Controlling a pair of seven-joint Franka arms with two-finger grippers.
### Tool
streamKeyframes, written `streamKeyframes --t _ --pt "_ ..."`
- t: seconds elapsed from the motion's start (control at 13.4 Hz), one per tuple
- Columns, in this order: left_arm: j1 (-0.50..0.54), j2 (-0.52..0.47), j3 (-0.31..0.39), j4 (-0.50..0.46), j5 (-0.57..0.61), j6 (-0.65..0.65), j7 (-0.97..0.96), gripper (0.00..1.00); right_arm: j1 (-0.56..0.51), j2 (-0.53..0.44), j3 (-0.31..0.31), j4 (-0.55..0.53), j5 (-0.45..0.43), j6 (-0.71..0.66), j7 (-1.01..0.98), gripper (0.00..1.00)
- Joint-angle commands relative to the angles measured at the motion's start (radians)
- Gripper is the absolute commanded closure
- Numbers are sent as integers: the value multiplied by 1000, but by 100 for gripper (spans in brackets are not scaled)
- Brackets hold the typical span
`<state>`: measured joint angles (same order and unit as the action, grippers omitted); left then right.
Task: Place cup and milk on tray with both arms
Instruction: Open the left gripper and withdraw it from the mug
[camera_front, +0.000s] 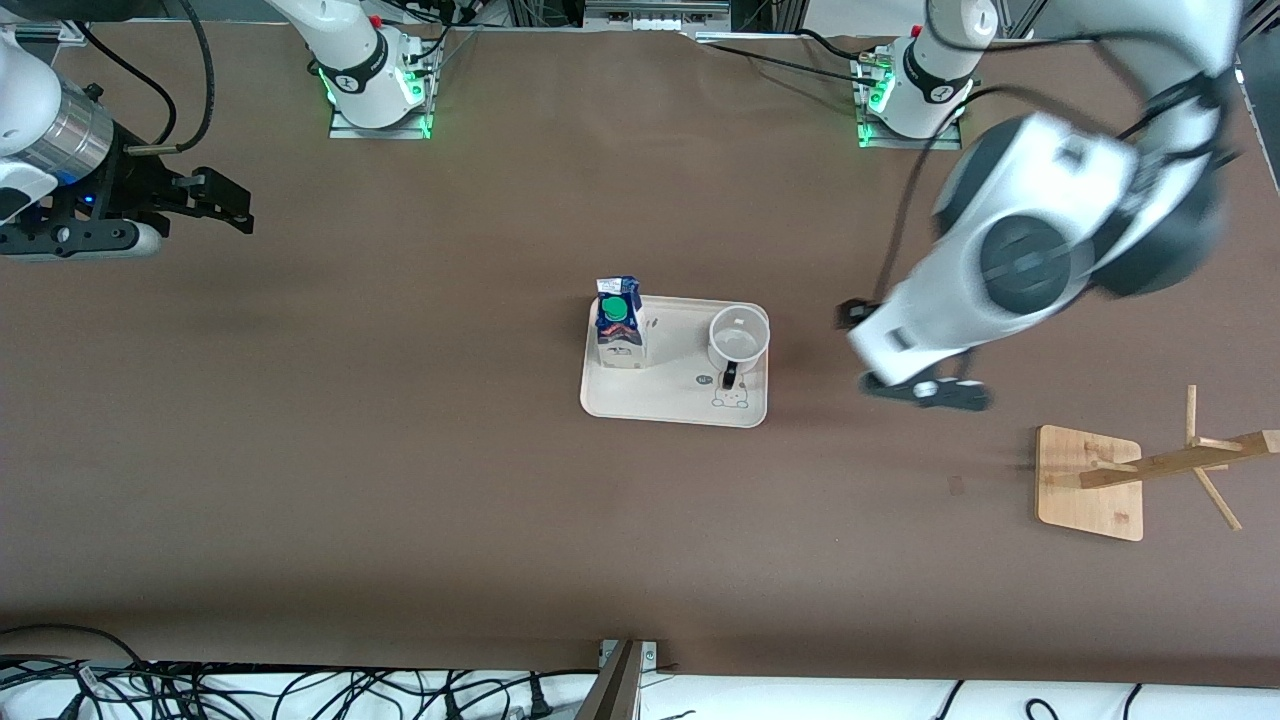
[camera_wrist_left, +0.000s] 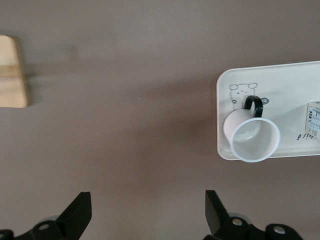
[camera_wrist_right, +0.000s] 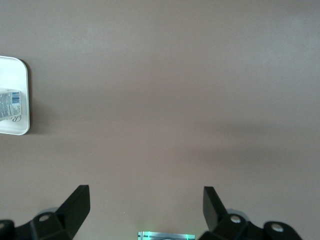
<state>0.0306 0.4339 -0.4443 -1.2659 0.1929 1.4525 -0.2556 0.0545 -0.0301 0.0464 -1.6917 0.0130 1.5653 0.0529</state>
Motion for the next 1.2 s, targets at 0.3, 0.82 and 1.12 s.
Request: streamKeyframes --t 0.3,0.82,1.12 --pt "230 -192 -8 -56 -45 -130 378 0 -10 2 7 15 -5 -19 -4 0" --pt "180 -430 206 -353 -199 205 274 0 -10 2 7 15 -5 -19 -4 0" --pt "-39 -553 422 -536 -202 301 268 0 -10 2 7 15 -5 -19 -4 0"
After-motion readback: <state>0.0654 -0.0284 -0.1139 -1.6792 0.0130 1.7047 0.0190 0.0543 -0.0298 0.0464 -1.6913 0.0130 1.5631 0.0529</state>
